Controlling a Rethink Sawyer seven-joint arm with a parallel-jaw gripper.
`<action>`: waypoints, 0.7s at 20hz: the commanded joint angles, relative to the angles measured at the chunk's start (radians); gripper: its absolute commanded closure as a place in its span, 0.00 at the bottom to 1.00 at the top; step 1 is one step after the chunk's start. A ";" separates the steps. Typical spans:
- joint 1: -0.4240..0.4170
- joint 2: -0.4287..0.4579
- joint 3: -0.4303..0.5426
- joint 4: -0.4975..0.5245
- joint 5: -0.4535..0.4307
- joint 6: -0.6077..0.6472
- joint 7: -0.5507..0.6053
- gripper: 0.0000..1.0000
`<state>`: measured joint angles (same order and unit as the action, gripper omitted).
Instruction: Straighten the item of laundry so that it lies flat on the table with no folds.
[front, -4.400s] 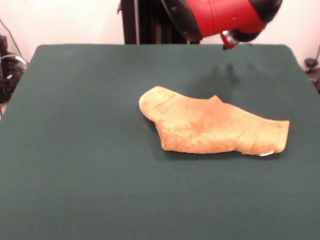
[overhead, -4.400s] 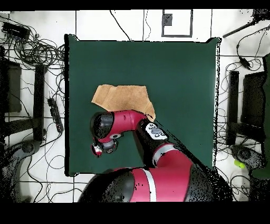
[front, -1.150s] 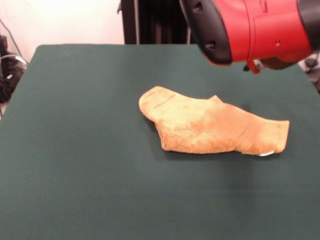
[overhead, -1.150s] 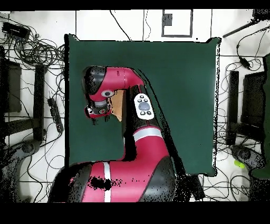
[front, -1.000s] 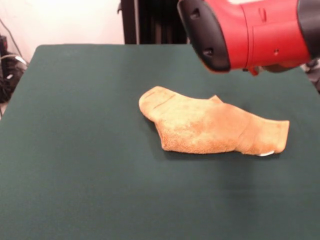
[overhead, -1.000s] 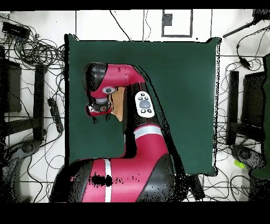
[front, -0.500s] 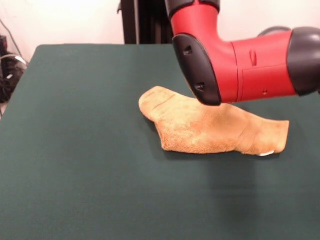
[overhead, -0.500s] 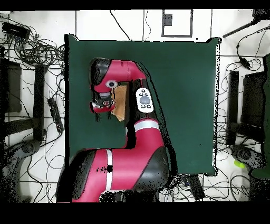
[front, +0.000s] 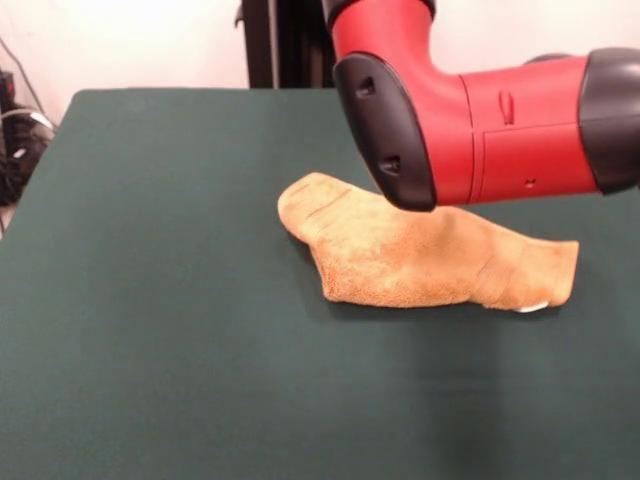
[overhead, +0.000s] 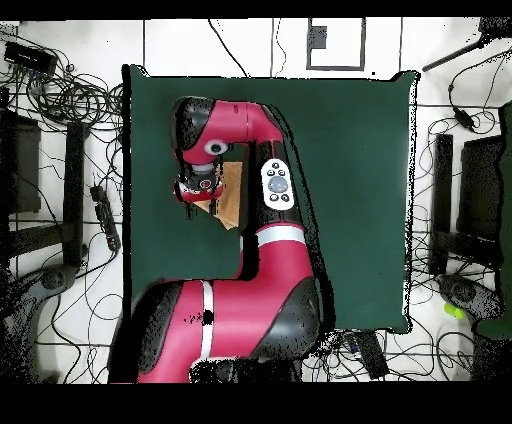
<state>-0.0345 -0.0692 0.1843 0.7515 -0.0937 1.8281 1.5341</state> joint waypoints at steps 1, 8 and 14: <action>0.011 -0.021 0.042 -0.030 0.120 0.355 0.348 0.00; 0.022 -0.059 -0.003 0.048 0.249 0.504 0.437 0.00; 0.022 -0.162 -0.051 0.186 0.220 0.490 0.354 0.00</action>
<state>-0.0397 -0.1206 0.1691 0.7606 0.1108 2.3110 1.6608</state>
